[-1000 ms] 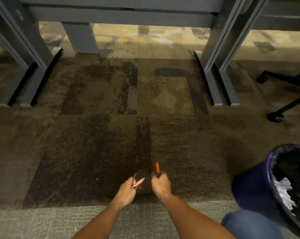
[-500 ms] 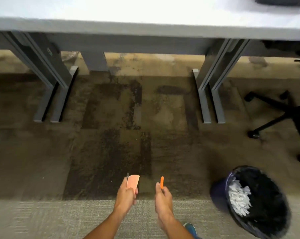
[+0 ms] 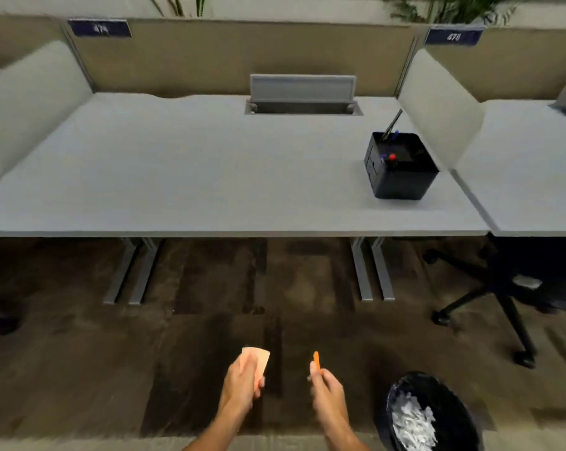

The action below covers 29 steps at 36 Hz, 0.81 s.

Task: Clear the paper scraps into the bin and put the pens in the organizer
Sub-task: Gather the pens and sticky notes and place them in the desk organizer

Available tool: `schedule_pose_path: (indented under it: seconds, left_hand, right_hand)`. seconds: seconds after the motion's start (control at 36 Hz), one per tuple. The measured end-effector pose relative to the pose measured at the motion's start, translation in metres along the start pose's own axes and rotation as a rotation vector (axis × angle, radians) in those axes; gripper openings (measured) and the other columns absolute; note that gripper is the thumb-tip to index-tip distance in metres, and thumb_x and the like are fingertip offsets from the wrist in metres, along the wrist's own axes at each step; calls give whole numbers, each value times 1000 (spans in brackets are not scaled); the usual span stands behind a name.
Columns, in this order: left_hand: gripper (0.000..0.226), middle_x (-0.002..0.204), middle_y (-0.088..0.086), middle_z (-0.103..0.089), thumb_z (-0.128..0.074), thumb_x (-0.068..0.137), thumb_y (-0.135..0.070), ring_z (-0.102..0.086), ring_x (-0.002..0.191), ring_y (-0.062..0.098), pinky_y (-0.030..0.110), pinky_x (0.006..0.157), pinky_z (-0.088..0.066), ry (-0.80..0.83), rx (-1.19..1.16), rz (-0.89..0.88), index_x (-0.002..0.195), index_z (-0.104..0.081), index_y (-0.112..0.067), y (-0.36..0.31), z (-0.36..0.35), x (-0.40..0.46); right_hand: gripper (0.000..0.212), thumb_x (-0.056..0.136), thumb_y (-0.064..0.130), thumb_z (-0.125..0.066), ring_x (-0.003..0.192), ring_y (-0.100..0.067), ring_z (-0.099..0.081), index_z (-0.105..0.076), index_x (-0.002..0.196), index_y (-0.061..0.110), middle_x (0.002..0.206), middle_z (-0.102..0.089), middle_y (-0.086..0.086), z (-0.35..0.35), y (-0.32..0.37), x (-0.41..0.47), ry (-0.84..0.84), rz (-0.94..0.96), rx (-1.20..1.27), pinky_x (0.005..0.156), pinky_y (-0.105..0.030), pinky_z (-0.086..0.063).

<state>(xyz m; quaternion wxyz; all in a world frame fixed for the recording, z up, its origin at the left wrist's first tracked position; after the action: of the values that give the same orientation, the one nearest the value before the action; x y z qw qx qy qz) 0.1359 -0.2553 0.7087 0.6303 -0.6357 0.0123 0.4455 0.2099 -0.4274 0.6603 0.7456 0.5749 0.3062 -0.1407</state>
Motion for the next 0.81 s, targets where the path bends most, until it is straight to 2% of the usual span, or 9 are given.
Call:
schedule_pose_path:
  seconds: [0.08,0.14,0.19,0.25,0.33,0.44,0.56,0.67,0.81]
  left_hand:
    - [29,62,14,-56,-42,103,-24,-45,36,9,15,30,-28,-7,-29,-65,106,-58,0,-30,-6,-13]
    - [33,61,15,-59,-42,103,-24,-47,39,15,19,33,-31,3,-17,-97,103,-59,4,-44,-14,-22]
    - [33,61,15,-64,-43,102,-26,-50,41,18,21,36,-35,19,-8,-114,103,-61,2,-55,-25,-27]
    - [30,61,11,-68,-45,102,-28,-54,41,16,19,35,-36,45,29,-132,101,-62,-4,-65,-38,-32]
    - [31,62,8,-71,-44,101,-32,-56,43,16,19,39,-39,67,-1,-188,100,-63,-8,-92,-75,-49]
    - [29,71,7,-74,-42,100,-43,-61,50,15,16,41,-39,44,12,-153,100,-61,-21,-101,-87,-55]
    - [27,77,8,-74,-41,100,-42,-61,54,15,17,39,-36,34,-11,-149,107,-57,-22,-114,-94,-59]
    - [26,81,7,-75,-40,100,-43,-61,57,16,19,38,-32,-3,-30,-164,109,-56,-25,-133,-113,-64]
    - [27,83,5,-75,-38,101,-43,-60,56,13,19,39,-33,-26,-14,-195,113,-54,-25,-161,-126,-55]
  right_hand:
    - [45,95,49,-56,51,-12,-43,-64,76,9,55,-45,1,15,28,-12,7,45,16,48,-26,-31]
    - [45,95,50,-55,44,-9,-39,-63,73,11,51,-43,2,25,45,-22,13,75,21,41,-22,-28]
    - [47,94,53,-54,42,-7,-41,-63,72,12,50,-46,3,35,60,-22,17,75,18,40,-21,-30]
    - [48,94,56,-53,44,-7,-43,-65,74,14,49,-48,5,43,76,-18,27,99,-1,42,-22,-32]
    - [49,92,59,-53,41,-7,-37,-64,75,14,49,-43,7,76,113,-15,70,196,-2,38,-22,-28]
    - [51,91,62,-52,46,-8,-42,-66,79,14,51,-47,7,83,124,-13,102,207,-39,42,-22,-31]
    - [50,93,58,-51,50,-9,-42,-67,83,12,54,-48,4,88,138,-21,107,227,-3,43,-21,-32]
    - [46,95,53,-50,61,-13,-47,-66,86,10,64,-55,1,102,158,-14,133,253,33,51,-21,-36]
    - [43,96,49,-50,65,-9,-47,-67,89,11,70,-57,2,105,182,0,157,256,59,56,-18,-34]
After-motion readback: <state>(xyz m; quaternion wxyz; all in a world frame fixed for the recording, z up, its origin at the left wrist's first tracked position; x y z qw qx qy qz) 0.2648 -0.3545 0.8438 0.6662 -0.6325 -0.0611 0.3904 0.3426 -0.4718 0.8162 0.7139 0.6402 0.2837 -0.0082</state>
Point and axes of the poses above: each hand's wrist, its own x-axis towards the middle knuckle, its own z-axis out of the back of the hand, y = z × x, the point moved 2 cm from there along x, towards the middle knuckle
